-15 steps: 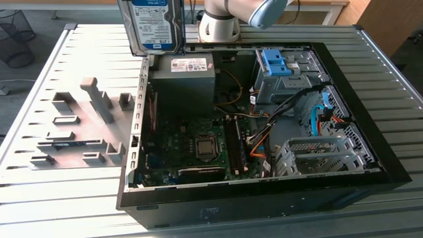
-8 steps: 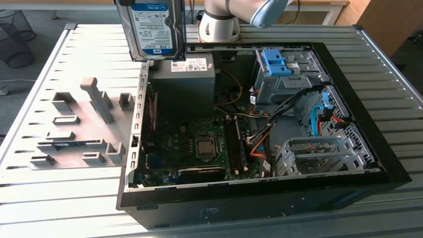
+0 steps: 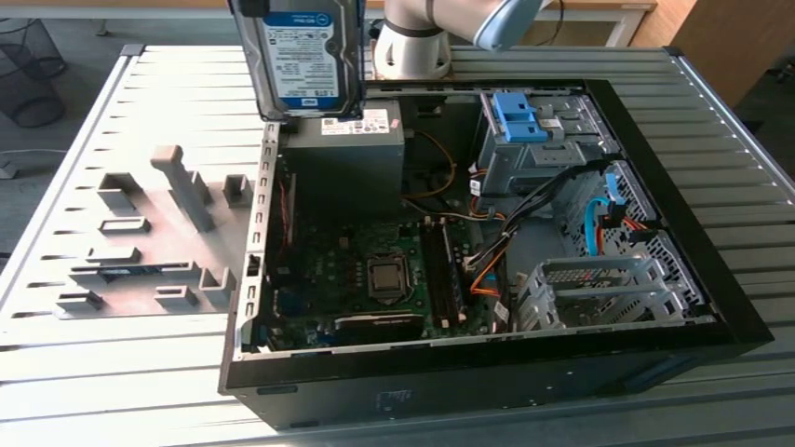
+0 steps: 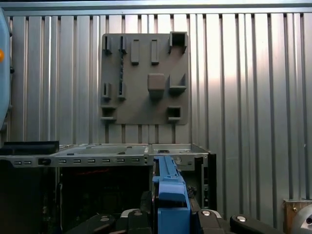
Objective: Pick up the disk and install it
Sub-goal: 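Pick up the disk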
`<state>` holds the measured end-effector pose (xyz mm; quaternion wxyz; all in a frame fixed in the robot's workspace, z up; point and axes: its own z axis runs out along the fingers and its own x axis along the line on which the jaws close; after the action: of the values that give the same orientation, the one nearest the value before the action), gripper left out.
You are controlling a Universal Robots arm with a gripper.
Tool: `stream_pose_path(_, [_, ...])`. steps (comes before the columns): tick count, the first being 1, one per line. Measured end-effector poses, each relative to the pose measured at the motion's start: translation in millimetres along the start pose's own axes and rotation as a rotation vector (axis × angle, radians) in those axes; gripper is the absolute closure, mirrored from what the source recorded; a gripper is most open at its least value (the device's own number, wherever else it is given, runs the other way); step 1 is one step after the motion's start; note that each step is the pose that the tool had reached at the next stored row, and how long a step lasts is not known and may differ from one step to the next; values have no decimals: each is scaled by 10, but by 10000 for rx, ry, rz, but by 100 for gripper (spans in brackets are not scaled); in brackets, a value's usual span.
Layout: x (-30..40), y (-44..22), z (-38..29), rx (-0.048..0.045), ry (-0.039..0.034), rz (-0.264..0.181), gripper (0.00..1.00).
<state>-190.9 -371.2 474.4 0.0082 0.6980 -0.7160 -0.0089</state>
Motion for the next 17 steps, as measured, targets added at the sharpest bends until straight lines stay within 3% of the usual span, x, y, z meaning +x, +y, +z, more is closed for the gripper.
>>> stream_pose_path(10, [-5,-437,-5,-6,1,0,64])
stream_pose_path(12, [8,-466,-5,-7,0,0,64])
stream_pose_path(17, [137,-496,0,-6,-2,0,64])
